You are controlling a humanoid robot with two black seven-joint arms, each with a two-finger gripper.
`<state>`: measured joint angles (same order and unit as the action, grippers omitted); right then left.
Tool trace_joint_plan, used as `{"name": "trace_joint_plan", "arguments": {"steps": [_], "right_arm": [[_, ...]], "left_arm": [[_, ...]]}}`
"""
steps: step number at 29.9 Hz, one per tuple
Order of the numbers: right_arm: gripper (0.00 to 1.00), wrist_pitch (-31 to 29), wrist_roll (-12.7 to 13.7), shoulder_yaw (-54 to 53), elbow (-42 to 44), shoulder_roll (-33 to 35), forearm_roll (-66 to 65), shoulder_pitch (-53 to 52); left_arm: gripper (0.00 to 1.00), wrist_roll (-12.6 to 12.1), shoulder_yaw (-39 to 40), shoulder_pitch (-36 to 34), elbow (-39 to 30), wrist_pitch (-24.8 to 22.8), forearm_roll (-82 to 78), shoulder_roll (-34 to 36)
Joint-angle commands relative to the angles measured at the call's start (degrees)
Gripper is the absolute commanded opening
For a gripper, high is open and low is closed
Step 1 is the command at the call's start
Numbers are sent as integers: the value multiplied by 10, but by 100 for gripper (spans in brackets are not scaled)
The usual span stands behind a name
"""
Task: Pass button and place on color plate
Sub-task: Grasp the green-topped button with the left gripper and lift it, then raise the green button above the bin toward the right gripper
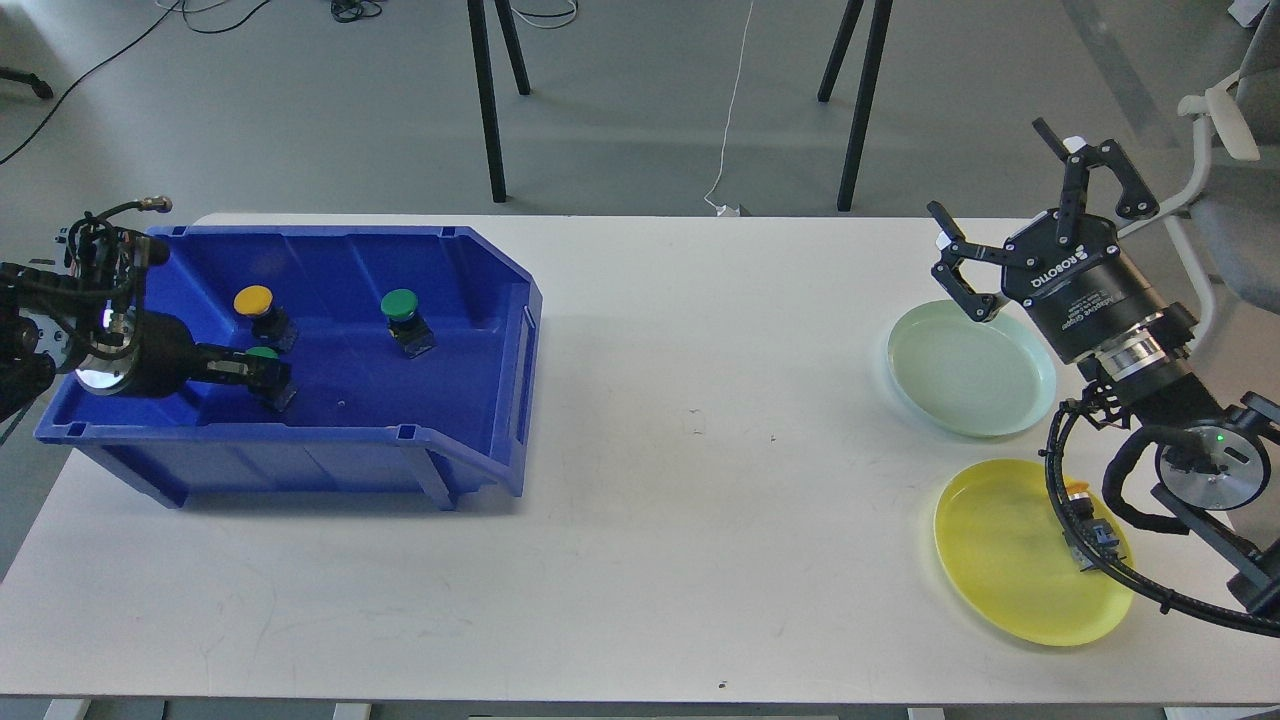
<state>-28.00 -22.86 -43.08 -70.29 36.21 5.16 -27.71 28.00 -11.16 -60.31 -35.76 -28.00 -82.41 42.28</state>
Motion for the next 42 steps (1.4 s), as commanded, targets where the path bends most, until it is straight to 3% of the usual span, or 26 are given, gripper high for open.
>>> {"name": "trace_joint_plan", "arguments": {"steps": [1,8,12,16,22,26,31,35,42], "right_arm": [[98,0,-1,-2,0,0,0,3],[98,0,-2,-8,0,4,0,3],[98,0,-3,-23,0,10,-1,3],[98,0,-5,-40,2,41,-1,4],[98,0,-10,-40,2,70,-1,19],[98,0,-10,-41,2,72,-38,22],[98,0,-12,-44,-1,62,-142,23],[98,3,-12,-43,-1,3,-232,23],[98,66,-12,-40,12,-146,-346,10]], "left_arm": [[14,0,1,-4,-2,0,1,0],[12,0,29,-76,-36,0,27,40],[12,0,110,-88,-154,0,80,107],[12,0,172,-82,-226,0,143,133],[13,0,193,-63,-232,0,385,98],[12,0,202,-16,-239,0,486,13],[12,0,245,62,-232,0,494,-92],[13,0,292,100,-231,0,498,-110],[13,0,312,125,-232,0,500,-111]]}}
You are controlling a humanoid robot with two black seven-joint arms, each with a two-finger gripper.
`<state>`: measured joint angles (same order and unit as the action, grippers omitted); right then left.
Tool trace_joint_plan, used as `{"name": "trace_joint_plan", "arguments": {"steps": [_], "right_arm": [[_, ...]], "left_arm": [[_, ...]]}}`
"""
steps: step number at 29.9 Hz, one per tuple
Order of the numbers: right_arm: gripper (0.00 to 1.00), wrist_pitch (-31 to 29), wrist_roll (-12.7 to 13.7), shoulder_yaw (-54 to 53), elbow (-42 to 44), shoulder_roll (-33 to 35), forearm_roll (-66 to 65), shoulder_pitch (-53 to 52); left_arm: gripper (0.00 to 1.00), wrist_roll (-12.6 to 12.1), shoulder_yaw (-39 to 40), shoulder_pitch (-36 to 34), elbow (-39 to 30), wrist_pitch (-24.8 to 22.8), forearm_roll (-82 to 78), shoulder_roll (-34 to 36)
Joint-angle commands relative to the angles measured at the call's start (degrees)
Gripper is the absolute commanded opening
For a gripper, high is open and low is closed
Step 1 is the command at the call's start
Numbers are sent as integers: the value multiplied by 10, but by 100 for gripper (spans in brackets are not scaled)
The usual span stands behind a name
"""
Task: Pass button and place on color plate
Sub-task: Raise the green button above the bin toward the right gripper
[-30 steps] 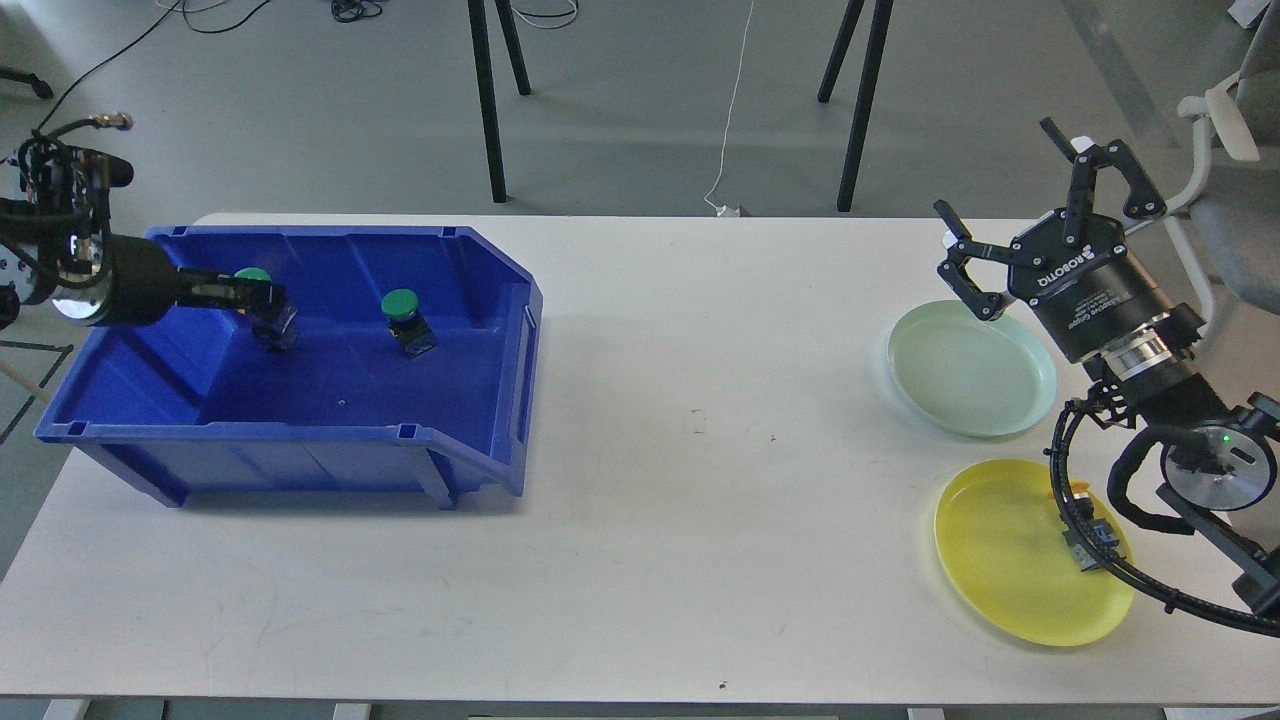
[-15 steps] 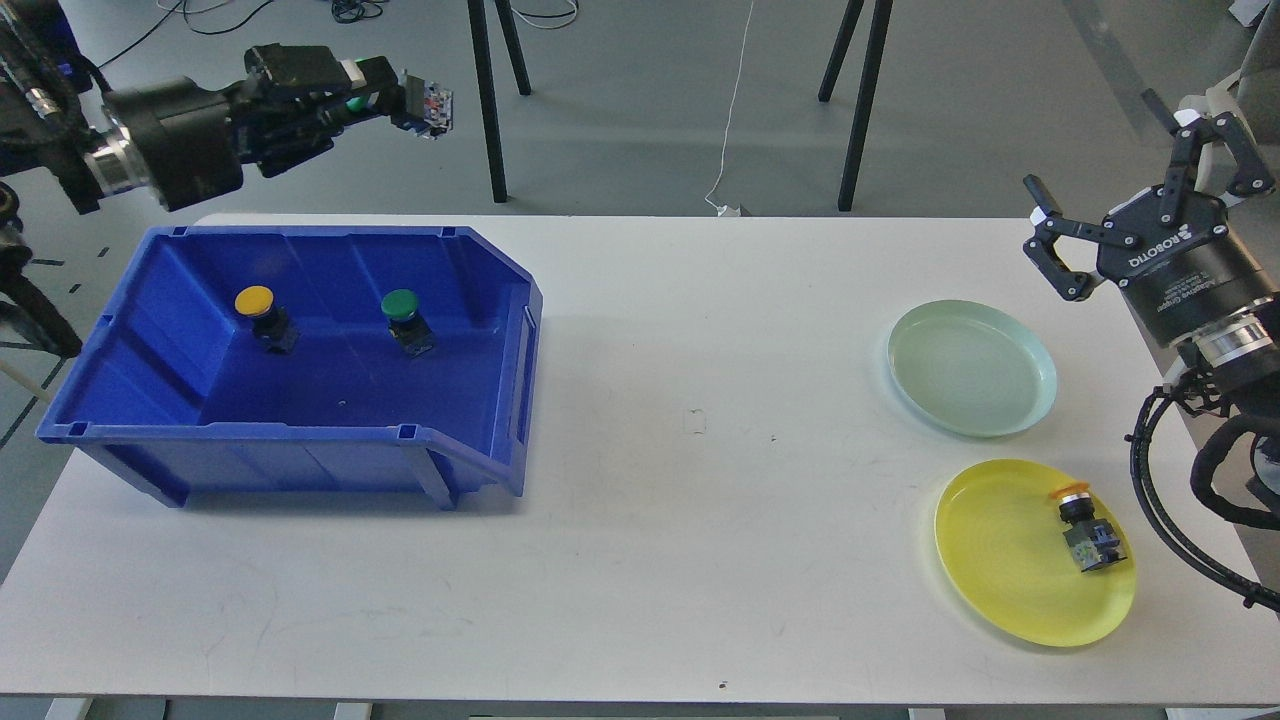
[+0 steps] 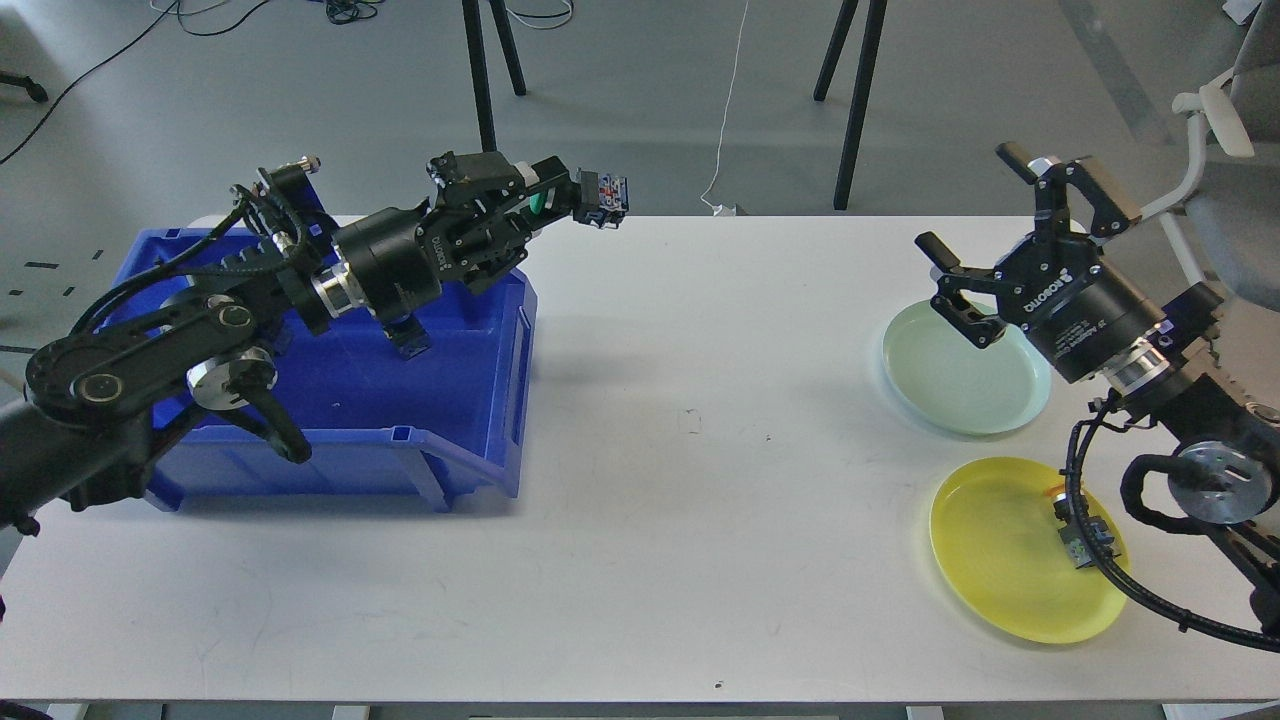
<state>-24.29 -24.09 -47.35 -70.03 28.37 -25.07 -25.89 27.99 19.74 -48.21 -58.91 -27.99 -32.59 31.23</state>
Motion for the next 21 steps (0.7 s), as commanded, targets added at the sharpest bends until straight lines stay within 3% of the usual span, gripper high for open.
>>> {"name": "trace_joint_plan", "arguments": {"steps": [1,5,14,21], "right_arm": [[98,39,0,2,21,-97,-58,-14],[98,59,-9,4,67,-175,-73,-49],[98,72,-17,51,154,-271,-74,-110],[98,89,-17,76,198,-284,-74,-144]], "left_arm": [[13,0,4,4,-2,0,2,0],[13,0,11,8,-2,0,2,-2],[13,0,34,28,-2,0,2,-6],[13,0,34,29,-1,0,2,-6]]}}
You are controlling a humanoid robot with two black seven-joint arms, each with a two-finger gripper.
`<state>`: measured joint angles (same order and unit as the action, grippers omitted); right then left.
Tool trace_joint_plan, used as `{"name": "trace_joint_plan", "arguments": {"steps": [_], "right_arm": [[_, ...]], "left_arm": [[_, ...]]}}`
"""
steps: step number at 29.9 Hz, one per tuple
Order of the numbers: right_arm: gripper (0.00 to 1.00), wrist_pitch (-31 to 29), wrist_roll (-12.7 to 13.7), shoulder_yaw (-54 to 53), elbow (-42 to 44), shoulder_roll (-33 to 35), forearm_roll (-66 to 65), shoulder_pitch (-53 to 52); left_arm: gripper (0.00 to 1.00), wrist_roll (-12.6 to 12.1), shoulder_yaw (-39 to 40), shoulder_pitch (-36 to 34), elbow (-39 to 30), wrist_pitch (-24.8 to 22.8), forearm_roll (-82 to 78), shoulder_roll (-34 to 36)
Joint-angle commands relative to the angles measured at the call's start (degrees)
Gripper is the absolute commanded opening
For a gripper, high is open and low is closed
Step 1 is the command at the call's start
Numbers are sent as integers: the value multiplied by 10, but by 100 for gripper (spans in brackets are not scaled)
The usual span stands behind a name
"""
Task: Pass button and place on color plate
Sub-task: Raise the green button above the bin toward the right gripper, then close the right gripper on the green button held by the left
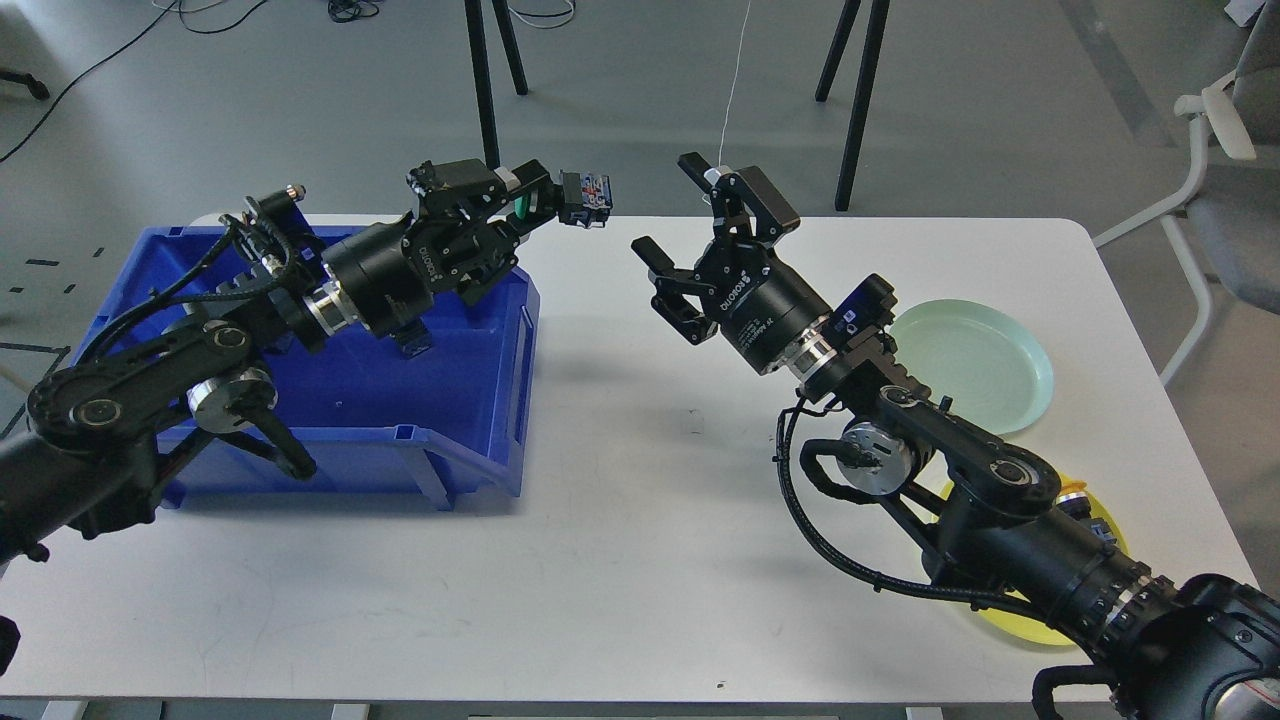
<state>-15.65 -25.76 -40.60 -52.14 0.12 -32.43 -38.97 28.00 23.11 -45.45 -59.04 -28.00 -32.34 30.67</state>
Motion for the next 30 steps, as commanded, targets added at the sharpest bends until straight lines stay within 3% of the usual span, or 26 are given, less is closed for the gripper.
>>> {"name": "trace_joint_plan", "arguments": {"steps": [1,10,13,21,30], "right_arm": [[98,3,0,9,25,-1,0,-15],[98,4,0,24,54,-1,-1,-34],[98,4,0,37,49,-1,-1,-32],[98,4,-22,61,16,-1,-1,-21],[98,4,-22,60,7,-1,0,-20]], "left_arm": [[13,0,0,1,0,0,1,0],[13,0,0,6,-10,0,0,0],[13,0,0,9,-42,0,0,4],[13,0,-1,11,-42,0,-1,6],[13,0,-1,11,-42,0,0,6]]}}
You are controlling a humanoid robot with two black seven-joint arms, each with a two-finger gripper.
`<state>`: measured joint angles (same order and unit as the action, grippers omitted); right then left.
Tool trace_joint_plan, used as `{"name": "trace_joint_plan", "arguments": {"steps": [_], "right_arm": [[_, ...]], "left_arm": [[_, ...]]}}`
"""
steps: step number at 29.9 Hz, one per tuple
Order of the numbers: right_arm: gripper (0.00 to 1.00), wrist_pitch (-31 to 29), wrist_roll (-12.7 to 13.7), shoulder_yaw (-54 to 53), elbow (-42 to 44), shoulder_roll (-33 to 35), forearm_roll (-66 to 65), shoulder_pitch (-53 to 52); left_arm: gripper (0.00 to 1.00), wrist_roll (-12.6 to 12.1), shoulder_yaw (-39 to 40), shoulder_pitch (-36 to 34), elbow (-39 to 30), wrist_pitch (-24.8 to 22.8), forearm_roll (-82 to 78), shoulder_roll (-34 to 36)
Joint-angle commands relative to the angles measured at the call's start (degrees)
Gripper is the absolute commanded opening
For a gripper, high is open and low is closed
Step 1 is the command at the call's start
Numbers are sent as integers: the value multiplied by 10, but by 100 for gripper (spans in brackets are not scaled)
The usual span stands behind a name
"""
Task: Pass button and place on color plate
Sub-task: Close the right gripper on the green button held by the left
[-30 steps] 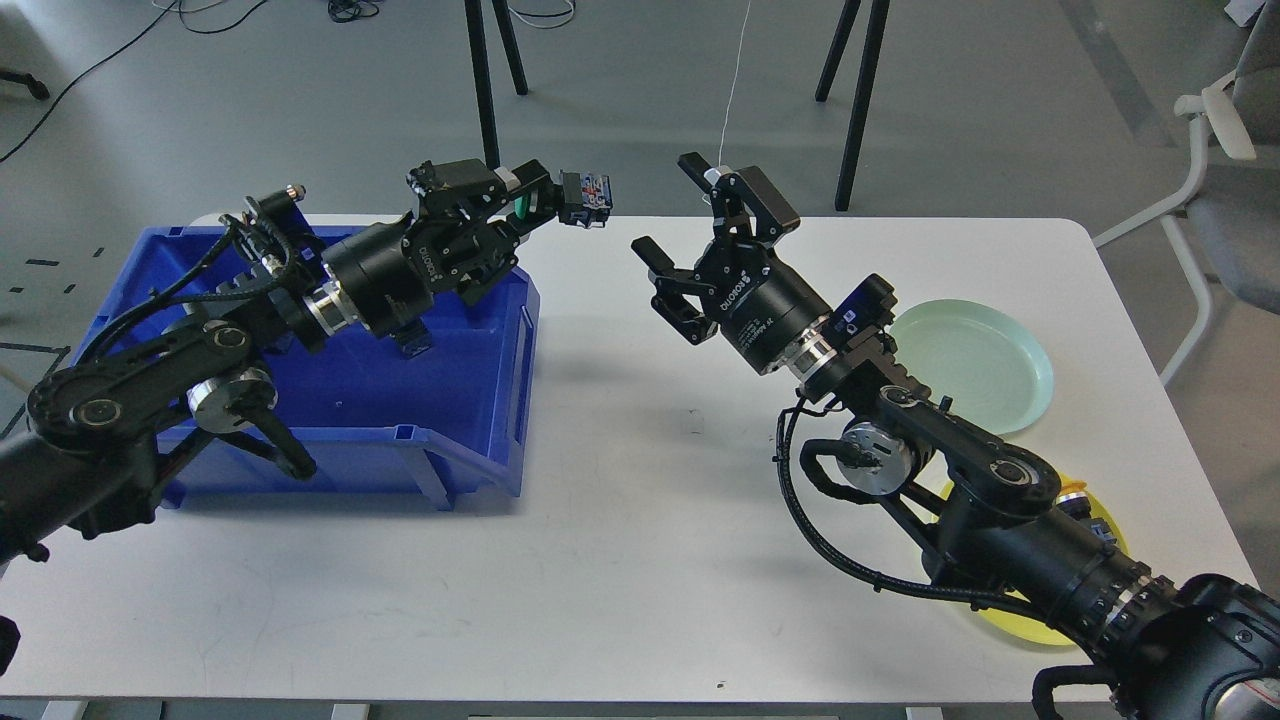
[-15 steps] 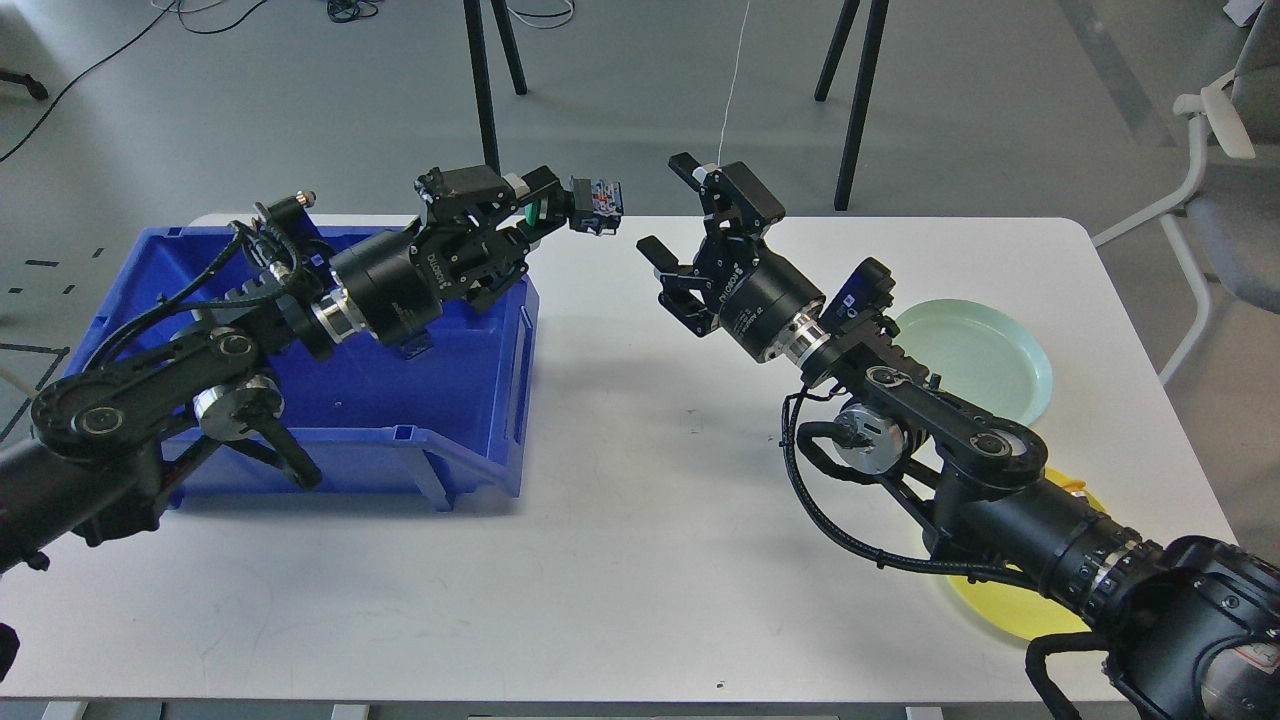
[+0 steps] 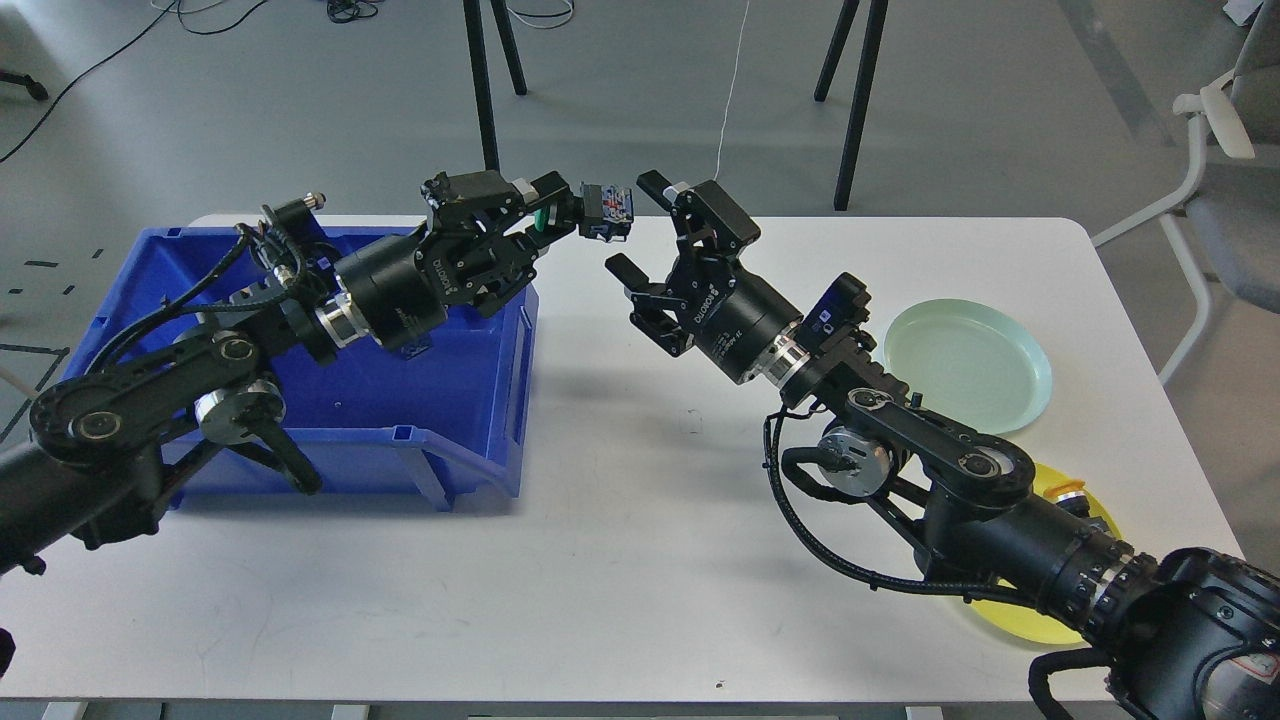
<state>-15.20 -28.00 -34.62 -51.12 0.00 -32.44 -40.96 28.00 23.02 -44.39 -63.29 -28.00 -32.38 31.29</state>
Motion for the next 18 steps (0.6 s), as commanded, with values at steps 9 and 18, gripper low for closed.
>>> {"name": "trace_joint_plan", "arguments": {"steps": [9,18], "right_arm": [[98,0,0,2,1,0,-2,-6],[98,-2,0,3,-4,0,-2,-10]], "left_arm": [[13,0,1,0,0,0,0,-1],[13,0,0,0,0,0,0,-2]]}}
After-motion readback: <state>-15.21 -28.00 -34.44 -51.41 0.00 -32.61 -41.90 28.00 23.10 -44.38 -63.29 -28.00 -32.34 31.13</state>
